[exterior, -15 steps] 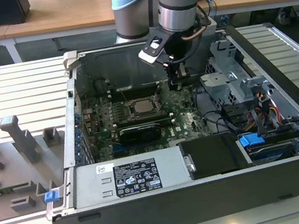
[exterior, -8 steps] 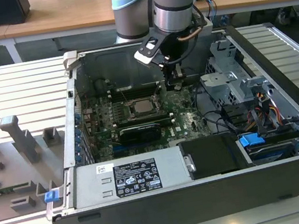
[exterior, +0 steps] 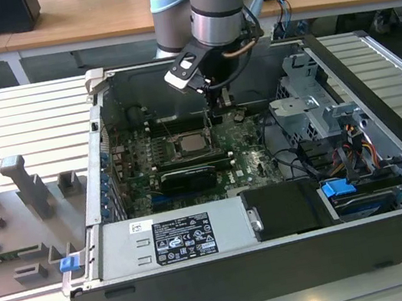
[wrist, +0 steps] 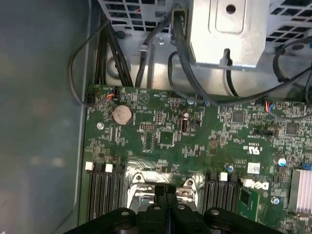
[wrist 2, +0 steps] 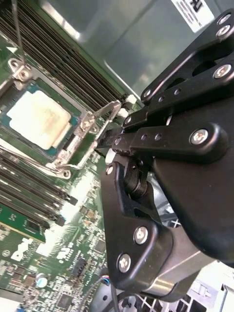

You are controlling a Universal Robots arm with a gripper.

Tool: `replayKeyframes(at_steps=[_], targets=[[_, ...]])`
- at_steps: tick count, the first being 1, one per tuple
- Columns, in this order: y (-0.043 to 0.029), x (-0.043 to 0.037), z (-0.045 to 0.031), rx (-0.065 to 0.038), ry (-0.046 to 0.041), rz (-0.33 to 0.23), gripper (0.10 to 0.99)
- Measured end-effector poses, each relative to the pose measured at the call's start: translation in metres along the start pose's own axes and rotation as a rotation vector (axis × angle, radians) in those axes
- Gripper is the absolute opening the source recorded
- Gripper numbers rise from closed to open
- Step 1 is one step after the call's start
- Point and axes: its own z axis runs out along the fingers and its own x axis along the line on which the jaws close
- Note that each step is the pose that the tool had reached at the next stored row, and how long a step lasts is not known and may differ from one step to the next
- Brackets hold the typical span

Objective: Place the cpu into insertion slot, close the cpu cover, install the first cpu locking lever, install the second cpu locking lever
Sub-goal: 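Close the cpu cover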

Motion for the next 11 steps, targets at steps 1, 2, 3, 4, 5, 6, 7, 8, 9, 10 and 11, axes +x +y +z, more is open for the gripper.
replayKeyframes(at_steps=[1,2,3,4,5,6,7,8,9,10,11], targets=[[-0.0029,0.0002,0.0000,0.000,-0.0001,0.000,0.106],[-0.0063,0.0005,0.0001,0.000,0.0000,0.000,0.106],[-0.0082,0.0006,0.0002,0.000,0.0000,0.000,0.106],[-0.0114,0.0009,0.0004,0.000,0.0000,0.000,0.106],[-0.0135,0.0011,0.0010,0.000,0.0001,0.000,0.106],[-0.0155,0.0012,0.0021,0.000,-0.0001,0.000,0.106],[-0.0177,0.0013,0.0046,0.000,-0.0001,0.000,0.106],[-0.0191,0.0013,0.0066,0.000,-0.0002,-0.001,0.106],[-0.0215,0.0014,0.0094,0.000,-0.0001,-0.006,0.106],[-0.0235,0.0015,0.0115,0.000,-0.0002,-0.010,0.106],[-0.0252,0.0016,0.0133,0.000,-0.0001,-0.014,0.106]])
